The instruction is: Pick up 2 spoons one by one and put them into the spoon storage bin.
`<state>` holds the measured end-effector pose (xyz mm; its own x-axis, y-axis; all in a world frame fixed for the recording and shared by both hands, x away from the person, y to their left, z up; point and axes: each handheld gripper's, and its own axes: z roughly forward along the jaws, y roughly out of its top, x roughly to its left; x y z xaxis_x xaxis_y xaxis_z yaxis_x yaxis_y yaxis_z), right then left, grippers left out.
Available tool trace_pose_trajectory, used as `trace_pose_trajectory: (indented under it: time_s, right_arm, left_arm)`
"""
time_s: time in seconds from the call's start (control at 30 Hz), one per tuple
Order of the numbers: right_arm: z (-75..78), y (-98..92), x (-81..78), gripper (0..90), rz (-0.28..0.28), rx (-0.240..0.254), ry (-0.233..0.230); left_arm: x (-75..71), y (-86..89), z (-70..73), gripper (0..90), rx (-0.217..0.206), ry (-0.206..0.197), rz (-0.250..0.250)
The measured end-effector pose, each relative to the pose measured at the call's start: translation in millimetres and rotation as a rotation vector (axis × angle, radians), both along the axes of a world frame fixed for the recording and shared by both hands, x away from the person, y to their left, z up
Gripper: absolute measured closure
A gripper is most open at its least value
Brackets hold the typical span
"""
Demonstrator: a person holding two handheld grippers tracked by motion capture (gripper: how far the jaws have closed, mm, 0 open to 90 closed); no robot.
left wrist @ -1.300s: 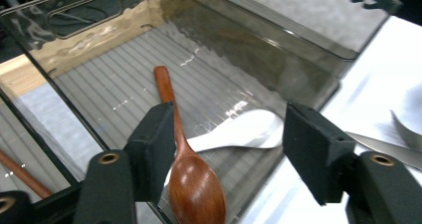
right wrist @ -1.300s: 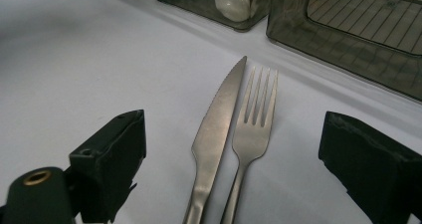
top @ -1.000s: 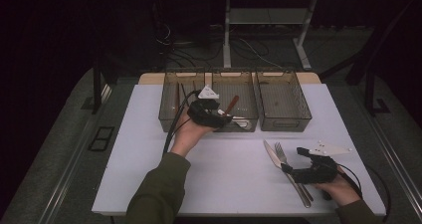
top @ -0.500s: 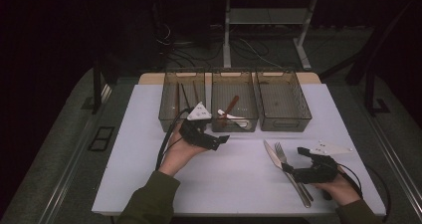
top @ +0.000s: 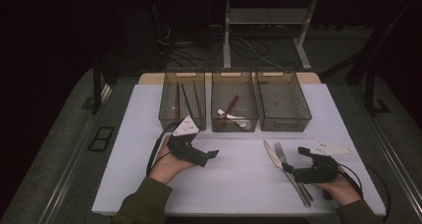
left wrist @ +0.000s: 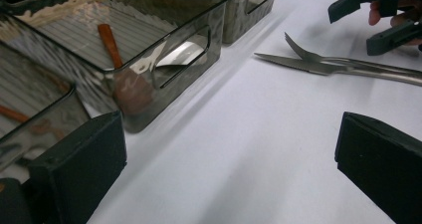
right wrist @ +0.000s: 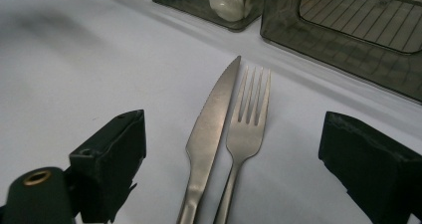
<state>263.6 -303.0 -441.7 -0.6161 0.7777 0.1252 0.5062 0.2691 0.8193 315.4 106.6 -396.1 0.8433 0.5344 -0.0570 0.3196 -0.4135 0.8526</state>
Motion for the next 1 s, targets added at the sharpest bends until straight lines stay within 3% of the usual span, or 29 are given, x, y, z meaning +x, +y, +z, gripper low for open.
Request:
trace_pose_trajectory:
  time_s: [0.33,0.77,1.0]
  right_arm:
    - [0.1,0.1,-0.2,11.6,-0.001,-0.004,-0.002]
    - [1.4,-0.3,-0.5,11.6,0.005,-0.017,0.004]
    - [15.2,3.0,-1.6,11.7,0.024,-0.074,0.047]
  left_arm:
    - [-18.9,24.5,-10.0,0.0,0.01,0.0,-0.002]
    - [-41.2,58.4,-31.9,0.0,0.008,0.029,-0.004]
    - [-47.0,67.9,-36.1,0.0,-0.006,0.04,0.028]
